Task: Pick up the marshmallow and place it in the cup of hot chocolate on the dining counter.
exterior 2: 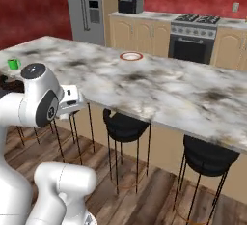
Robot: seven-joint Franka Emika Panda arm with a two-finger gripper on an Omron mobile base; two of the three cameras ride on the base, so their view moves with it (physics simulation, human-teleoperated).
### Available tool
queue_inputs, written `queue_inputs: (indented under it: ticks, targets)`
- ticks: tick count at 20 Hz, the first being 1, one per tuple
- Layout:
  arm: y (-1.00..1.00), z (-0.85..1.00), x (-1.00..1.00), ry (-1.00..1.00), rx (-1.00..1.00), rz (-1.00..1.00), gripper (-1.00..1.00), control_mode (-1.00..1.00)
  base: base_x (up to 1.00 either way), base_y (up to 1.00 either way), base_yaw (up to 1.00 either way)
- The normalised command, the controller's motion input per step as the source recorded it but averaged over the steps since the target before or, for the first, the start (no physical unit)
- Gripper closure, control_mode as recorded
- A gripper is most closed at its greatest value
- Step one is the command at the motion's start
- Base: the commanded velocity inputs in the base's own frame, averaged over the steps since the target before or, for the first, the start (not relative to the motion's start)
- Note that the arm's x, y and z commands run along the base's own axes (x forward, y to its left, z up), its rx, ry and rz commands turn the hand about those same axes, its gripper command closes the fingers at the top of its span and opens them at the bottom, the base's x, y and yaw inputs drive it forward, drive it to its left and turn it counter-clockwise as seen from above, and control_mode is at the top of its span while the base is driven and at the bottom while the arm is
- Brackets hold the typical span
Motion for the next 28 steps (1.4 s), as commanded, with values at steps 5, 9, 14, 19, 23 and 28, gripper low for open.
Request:
queue_inputs:
  ticks: [5,9,14,19,23,28]
  targets:
    - [0.00,0.00,0.00,0.00,0.00,0.00,1.00,1.00,0.85,1.00,-0.39]
    - [0.00,0.00,0.00,0.00,0.00,0.00,1.00,1.00,0.69,1.00,-0.33]
    - [0.00,0.00,0.00,0.00,0.00,0.00,1.00,1.00,0.42,1.00,-0.25]
    - [0.00,0.00,0.00,0.00,0.00,0.00,1.00,1.00,0.17,1.00,-0.19]
    - [0.00,0.00,0.00,0.00,0.00,0.00,1.00,1.00,0.04,1.00,-0.16]
    - [0.00,0.00,0.00,0.00,0.00,0.00,1.00,1.00,0.06,1.00,-0.16]
